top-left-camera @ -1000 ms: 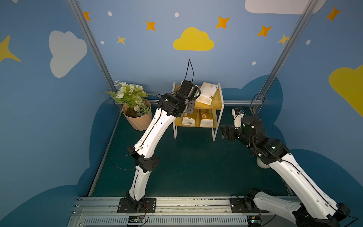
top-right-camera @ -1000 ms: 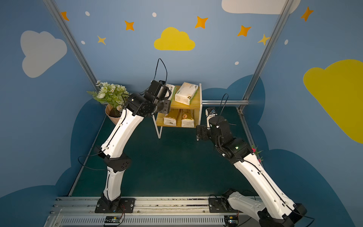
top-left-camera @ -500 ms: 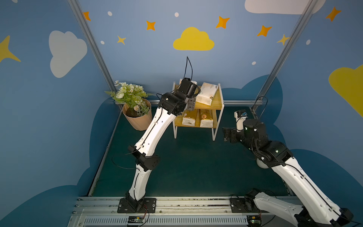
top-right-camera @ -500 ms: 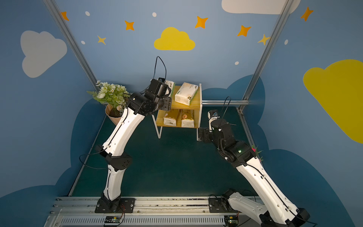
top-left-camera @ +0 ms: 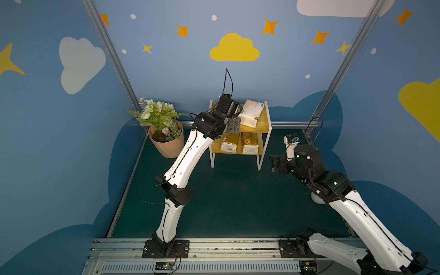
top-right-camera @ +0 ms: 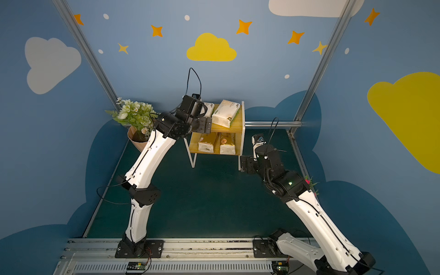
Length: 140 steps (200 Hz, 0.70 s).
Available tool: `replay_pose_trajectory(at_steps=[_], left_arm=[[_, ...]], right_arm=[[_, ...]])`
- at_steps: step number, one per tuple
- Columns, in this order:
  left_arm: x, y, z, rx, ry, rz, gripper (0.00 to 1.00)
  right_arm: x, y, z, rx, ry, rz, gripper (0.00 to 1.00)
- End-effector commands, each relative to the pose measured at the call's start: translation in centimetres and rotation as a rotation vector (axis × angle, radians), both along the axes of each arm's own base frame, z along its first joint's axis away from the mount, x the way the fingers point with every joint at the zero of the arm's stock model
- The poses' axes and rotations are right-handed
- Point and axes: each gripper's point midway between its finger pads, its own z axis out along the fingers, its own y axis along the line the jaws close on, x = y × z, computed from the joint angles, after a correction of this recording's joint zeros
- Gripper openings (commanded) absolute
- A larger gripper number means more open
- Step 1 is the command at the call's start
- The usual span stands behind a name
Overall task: Place the tissue boxes on the shelf by color
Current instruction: Place a box of tissues on the shelf.
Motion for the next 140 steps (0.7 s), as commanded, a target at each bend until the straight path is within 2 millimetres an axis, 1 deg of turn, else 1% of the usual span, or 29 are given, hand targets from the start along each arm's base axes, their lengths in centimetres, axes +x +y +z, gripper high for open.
replay_pose_trajectory(at_steps=[1,22,45,67,78,94,118,140], left_arm=[[0.2,-0.2,1.3,-0.033,-0.035,-0.006,1.00],[-0.4,-0.2,1.9,-0.032,-0.044,-0.016,1.00],[-1.6,-0.1,2.5,-0.018,-0.047,-0.020,1.00],[-2.8,-0.5,2.4,0.008,-0.042,-0.036,1.00],[-3.1,-0.5,2.3,0.022,-0.042,-0.034,1.00],[-3.2,-0.5,2.0,0.045,-0.041,-0.024,1.00],[-3.1,0.1,1.5,0.084,-0.039,0.000,1.00],[-3.0,0.9,1.9,0.116,-0.057,0.026,1.00]], right_arm=[[-0.1,-0.2,-0.1,0.013,0.003,-0.011,0.98],[-0.1,-0.2,0.1,0.018,0.000,-0.011,0.98],[-0.1,-0.3,0.0,0.015,0.001,-0.016,0.98],[-0.1,-0.2,0.0,0.016,0.003,-0.015,0.98],[-0.1,-0.1,0.0,0.019,0.005,-0.011,0.98],[0.0,-0.1,-0.1,0.018,0.006,-0.012,0.98],[0.1,0.1,0.0,0.023,0.003,-0.009,0.98],[0.1,0.1,0.0,0.024,0.004,-0.005,0.98]])
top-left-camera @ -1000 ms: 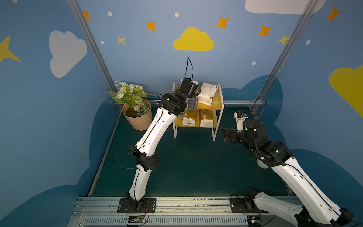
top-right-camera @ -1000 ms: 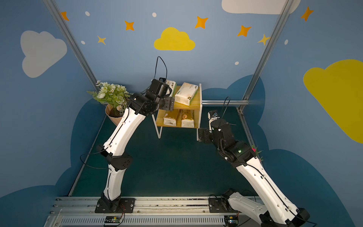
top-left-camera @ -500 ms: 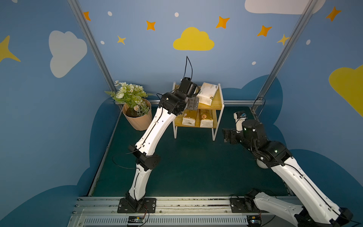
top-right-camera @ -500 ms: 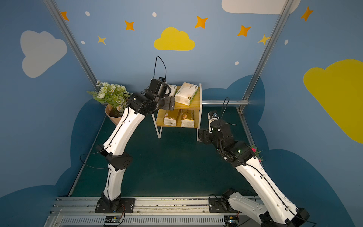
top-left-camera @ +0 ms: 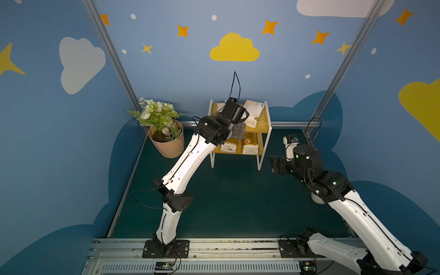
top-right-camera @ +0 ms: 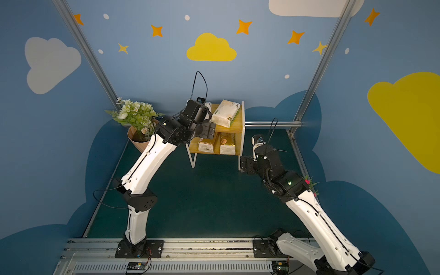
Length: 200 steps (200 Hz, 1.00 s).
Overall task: Place the tissue boxes on the shelf by color
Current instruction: Place a box of tissues on the shelf.
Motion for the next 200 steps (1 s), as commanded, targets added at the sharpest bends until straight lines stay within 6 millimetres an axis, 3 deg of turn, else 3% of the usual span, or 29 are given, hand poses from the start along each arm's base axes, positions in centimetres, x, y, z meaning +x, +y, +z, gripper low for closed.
replay_pose_trajectory(at_steps=[1,49,82,109,125,146,155,161,169,179,200], left_arm=[[-0.1,2.0,1.3,0.045,-0.041,0.050,1.00],[-1.2,2.6,2.5,0.068,-0.070,0.055,1.00],[-2.7,1.8,4.3,0.091,-0.121,0.018,1.00],[-3.7,2.2,4.7,0.084,-0.124,0.021,1.00],[-4.4,3.6,4.5,0.080,-0.124,0.079,1.00],[-5.4,5.2,3.0,0.079,-0.108,0.118,1.00],[-6.0,5.7,1.5,0.066,-0.088,0.127,1.00],[-6.5,6.1,1.0,0.035,-0.082,0.135,1.00],[-7.3,6.6,-0.6,0.003,-0.058,0.149,1.00],[-8.2,7.2,-2.5,-0.038,-0.030,0.167,1.00],[-10.0,8.4,-6.0,-0.080,0.038,0.196,1.00]], right_arm=[[0.1,0.0,0.0,0.015,0.002,-0.006,0.98],[-0.3,-0.1,0.0,0.025,0.000,-0.006,0.98],[-0.2,0.4,1.8,0.076,-0.044,0.007,0.97],[0.2,2.4,3.9,0.118,-0.065,0.086,0.90],[0.6,4.4,4.9,0.153,-0.070,0.143,0.79],[1.7,6.8,6.1,0.204,-0.065,0.191,0.57],[2.3,7.8,6.6,0.220,-0.062,0.204,0.45],[2.8,8.2,6.8,0.226,-0.060,0.198,0.26],[3.4,8.7,6.9,0.235,-0.055,0.191,0.13],[4.0,9.7,7.0,0.245,-0.050,0.211,0.09],[4.9,11.4,7.2,0.266,-0.046,0.241,0.13]])
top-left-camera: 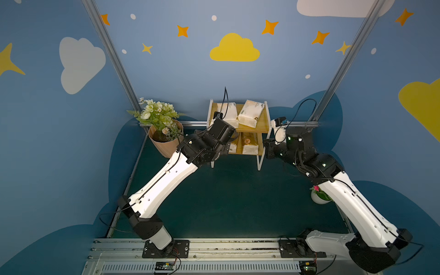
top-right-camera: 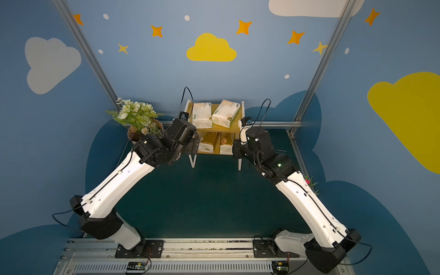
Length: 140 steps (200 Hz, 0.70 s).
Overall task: Place the tissue boxes on the shelf by color
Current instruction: Place a box of tissues on the shelf, then adjust the box of tissues on the shelf.
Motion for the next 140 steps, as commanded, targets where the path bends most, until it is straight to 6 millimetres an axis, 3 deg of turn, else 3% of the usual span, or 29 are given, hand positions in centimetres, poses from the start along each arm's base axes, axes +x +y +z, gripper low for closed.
replay_pose_trajectory(at_steps=[1,28,71,140], left_arm=[[-0.9,0.4,-1.9,-0.151,0.008,0.065,1.00],[-1.9,1.8,-3.7,-0.105,0.060,0.109,1.00],[-2.5,3.0,-3.7,-0.106,0.062,0.134,1.00],[-2.7,3.6,-3.7,-0.107,0.065,0.142,1.00]], right_arm=[[0.6,2.2,1.8,0.071,-0.025,0.053,0.13],[1.8,3.7,2.0,0.079,-0.026,0.083,0.14],[3.2,5.9,2.9,0.086,-0.032,0.133,0.16],[6.0,6.4,2.6,0.052,-0.036,0.102,0.18]])
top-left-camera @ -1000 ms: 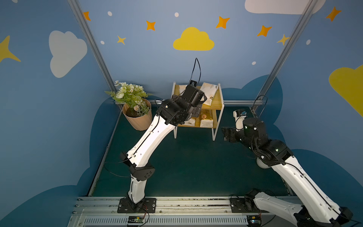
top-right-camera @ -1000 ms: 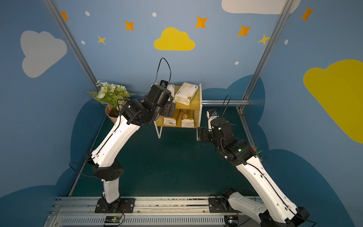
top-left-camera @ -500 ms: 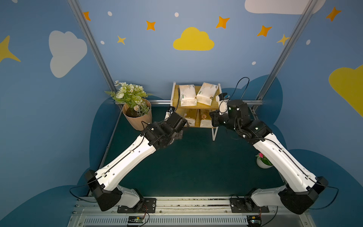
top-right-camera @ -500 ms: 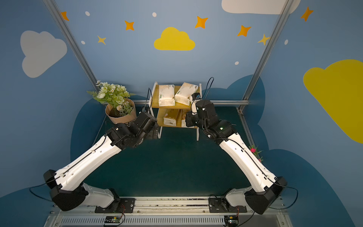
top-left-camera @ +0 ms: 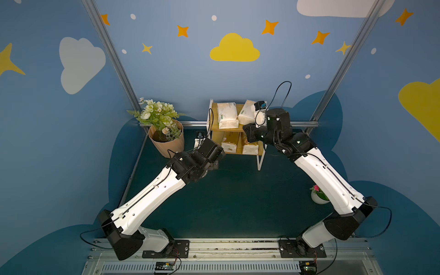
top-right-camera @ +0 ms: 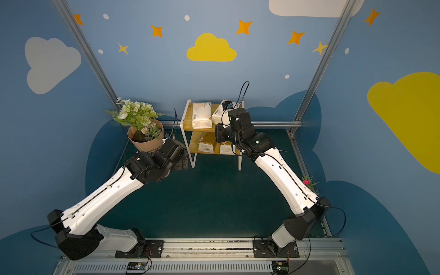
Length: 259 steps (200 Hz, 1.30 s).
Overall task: Place the tissue boxes on the shelf by color
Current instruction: Adjust the box of tissues on the shelf.
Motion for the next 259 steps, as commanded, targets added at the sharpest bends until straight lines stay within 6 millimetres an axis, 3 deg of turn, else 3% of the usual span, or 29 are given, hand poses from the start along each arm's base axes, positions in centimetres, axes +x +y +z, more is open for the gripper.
replay_pose_trajectory(at_steps=[1,105,191,259], left_arm=[[-0.3,0.6,-0.1,0.004,0.006,0.011,1.00],[-0.4,0.9,-1.0,-0.007,0.020,0.035,1.00],[0.1,0.2,-1.6,-0.001,0.039,0.028,1.00],[0.1,0.4,-1.6,0.005,0.041,0.039,1.00]], right_arm=[[0.8,-0.2,0.5,-0.006,-0.022,-0.012,0.18],[2.2,-3.5,-0.6,-0.070,-0.050,-0.122,0.24],[3.5,-6.9,-0.1,-0.081,-0.088,-0.207,0.26],[2.3,-7.4,0.9,-0.039,-0.095,-0.189,0.27]])
